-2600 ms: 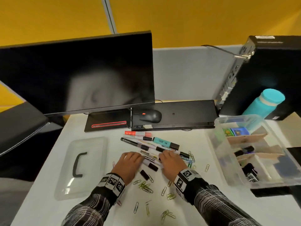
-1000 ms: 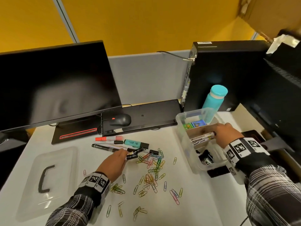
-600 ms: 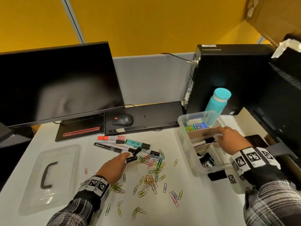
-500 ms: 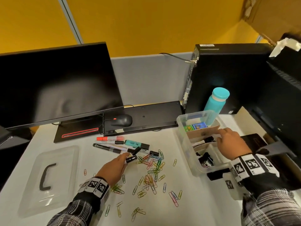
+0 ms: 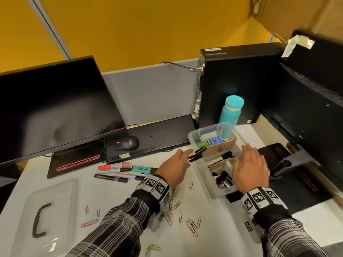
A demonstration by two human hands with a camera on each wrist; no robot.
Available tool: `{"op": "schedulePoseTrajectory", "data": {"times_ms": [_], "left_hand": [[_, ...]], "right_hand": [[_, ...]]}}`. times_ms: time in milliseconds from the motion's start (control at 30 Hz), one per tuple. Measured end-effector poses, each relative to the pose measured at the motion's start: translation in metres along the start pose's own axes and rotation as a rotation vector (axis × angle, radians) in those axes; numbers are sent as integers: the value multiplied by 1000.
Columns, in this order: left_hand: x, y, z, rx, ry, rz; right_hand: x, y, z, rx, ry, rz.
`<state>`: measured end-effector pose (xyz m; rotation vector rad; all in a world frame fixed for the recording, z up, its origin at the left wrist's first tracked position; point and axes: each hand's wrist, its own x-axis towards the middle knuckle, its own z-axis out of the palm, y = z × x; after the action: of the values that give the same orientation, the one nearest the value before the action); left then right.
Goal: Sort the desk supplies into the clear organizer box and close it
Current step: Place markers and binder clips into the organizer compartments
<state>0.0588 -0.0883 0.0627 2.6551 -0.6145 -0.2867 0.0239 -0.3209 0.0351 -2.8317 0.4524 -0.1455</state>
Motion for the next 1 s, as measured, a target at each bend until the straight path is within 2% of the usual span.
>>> {"op": "schedulePoseTrajectory", "data": {"times_ms": [133, 333, 433, 600, 767, 867, 933, 1000], "left_hand": [[34, 42, -3, 93, -60, 110], [74, 73, -6, 440, -186, -6], [86, 83, -5, 495, -209, 1], [93, 96, 18, 322, -309, 18], [100, 98, 16, 51, -276, 45], [100, 95, 15, 11, -322, 96], [99, 94, 16, 0, -306, 115], [93, 91, 15, 13, -212, 104]], "right_hand": [[-2, -1, -2, 51, 17, 13], [-4, -3, -5, 53, 26, 13], [-4, -2, -4, 59, 27, 17], [-3, -2, -1, 58, 52, 19], [-4, -1, 1, 56, 68, 18], [-4, -1, 2, 59, 65, 24], [-4, -2, 1, 63, 65, 26], [-4, -2, 0, 60, 56, 28]]}}
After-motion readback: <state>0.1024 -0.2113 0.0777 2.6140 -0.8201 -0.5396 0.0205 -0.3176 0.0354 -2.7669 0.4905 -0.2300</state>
